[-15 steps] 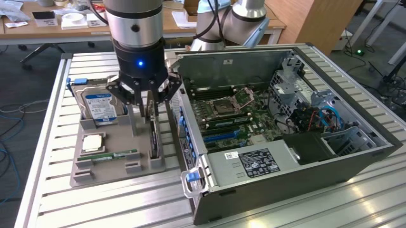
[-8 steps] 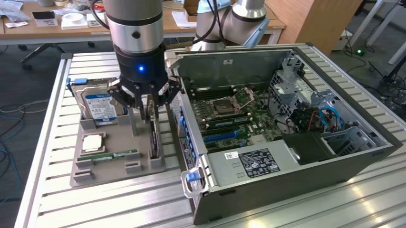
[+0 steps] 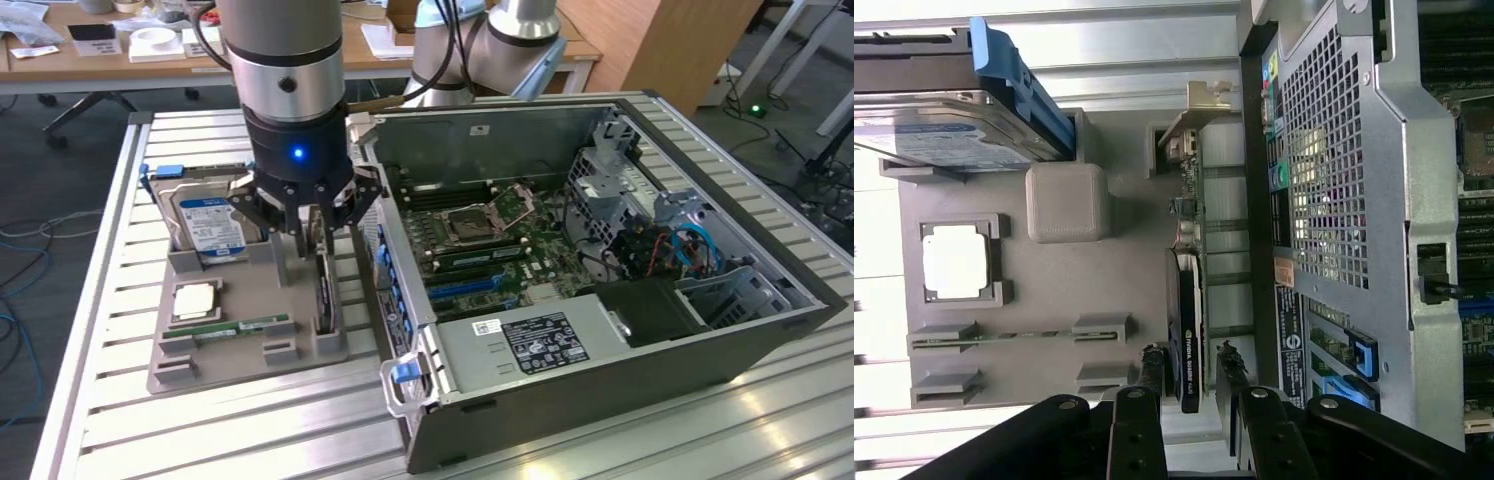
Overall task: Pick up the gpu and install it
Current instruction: 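Pick up the gpu and move the gpu toward the slot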
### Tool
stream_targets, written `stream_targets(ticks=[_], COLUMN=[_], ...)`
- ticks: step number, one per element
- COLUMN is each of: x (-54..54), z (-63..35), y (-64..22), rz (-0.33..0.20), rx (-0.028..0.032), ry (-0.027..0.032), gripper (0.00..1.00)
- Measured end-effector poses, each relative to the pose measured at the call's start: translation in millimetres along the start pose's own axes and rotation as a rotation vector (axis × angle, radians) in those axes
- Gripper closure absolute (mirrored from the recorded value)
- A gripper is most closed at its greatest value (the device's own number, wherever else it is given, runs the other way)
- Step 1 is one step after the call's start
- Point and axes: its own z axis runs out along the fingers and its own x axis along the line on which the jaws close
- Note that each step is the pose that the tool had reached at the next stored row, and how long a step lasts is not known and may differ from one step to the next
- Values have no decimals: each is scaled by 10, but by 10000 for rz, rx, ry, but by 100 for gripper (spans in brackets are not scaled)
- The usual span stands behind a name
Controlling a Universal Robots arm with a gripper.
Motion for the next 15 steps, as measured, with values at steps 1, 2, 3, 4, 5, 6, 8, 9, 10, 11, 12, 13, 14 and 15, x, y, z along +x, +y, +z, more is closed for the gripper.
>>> stream_targets(ticks=[1, 2, 3, 4, 5, 6, 8, 9, 10, 11, 12, 13, 14, 15], x=[0, 0, 0, 0, 0, 0, 0, 0, 0, 0, 0, 1, 2, 1], z=[0, 0, 1, 1, 2, 1, 1, 1, 1, 2, 8, 21, 37, 54], y=[0, 0, 0, 0, 0, 0, 0, 0, 0, 0, 1, 0, -1, -2], rz=[0, -1, 0, 0, 0, -1, -1, -1, 0, 0, 1, 2, 2, 1], rx=[0, 0, 0, 3, 6, 8, 9, 8, 8, 6, -10, -15, -15, -14], ry=[0, 0, -1, -1, -3, -2, -2, -2, -2, -2, -3, -3, -2, 0], gripper=[64, 64, 64, 64, 64, 64, 63, 57, 57, 57, 57, 57, 57, 57])
